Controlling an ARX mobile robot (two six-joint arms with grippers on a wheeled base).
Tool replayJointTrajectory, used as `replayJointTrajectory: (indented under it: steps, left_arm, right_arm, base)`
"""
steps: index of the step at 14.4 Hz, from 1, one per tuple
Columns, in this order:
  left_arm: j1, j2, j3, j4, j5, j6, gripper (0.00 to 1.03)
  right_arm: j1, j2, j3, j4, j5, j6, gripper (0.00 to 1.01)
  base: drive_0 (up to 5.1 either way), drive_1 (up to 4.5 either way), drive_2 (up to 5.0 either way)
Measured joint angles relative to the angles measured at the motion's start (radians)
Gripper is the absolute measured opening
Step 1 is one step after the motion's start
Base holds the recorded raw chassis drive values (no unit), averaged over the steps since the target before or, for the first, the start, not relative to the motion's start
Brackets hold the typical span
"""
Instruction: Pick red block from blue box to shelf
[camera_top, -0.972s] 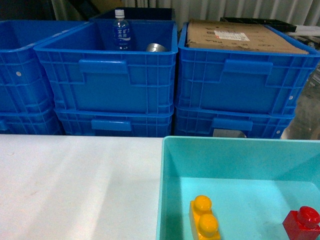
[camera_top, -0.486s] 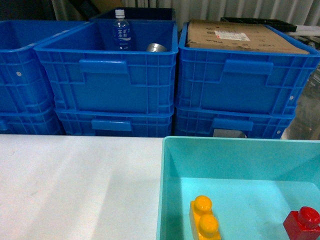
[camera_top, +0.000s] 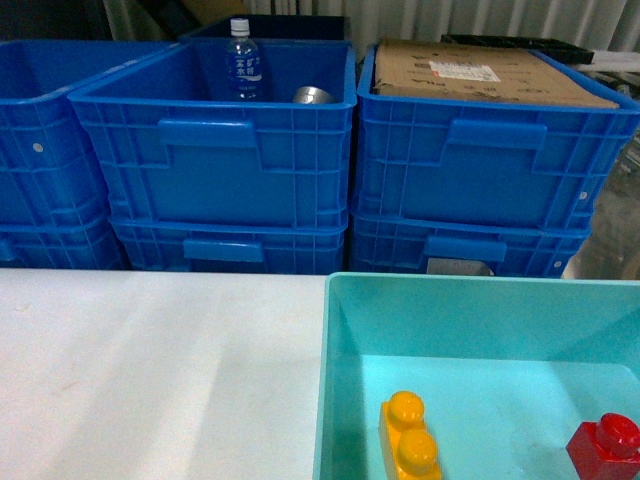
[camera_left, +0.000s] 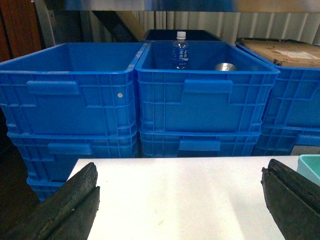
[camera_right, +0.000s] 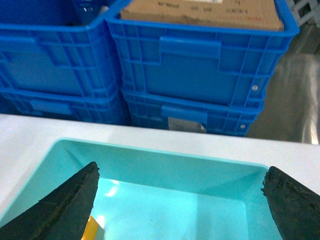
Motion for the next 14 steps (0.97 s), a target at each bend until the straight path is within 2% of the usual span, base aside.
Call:
replayJointTrajectory:
  steps: [2, 3, 5, 14]
  left_arm:
    - [0.000, 0.000, 0.000, 0.000, 0.000, 0.000, 0.98]
    - [0.000, 0.000, 0.000, 0.000, 0.000, 0.000, 0.98]
    - [0.000, 0.000, 0.000, 0.000, 0.000, 0.000, 0.98]
    - [0.000, 0.000, 0.000, 0.000, 0.000, 0.000, 0.98]
  right_arm:
    - [0.001, 0.147, 0.044, -0.017, 0.057, 0.000, 0.98]
    - [0.002, 0.183, 0.053, -0.038, 0.070, 0.001, 0.98]
    - [0.010, 0.232, 0.073, -0.083, 0.073, 0.011, 0.98]
    - [0.050, 0.304, 0.075, -0.046, 0.107, 0.011, 0.98]
  base:
    - [0.0, 0.00, 0.0]
    - [0.0, 0.00, 0.0]
    - [0.0, 0.00, 0.0]
    - [0.0, 0.00, 0.0]
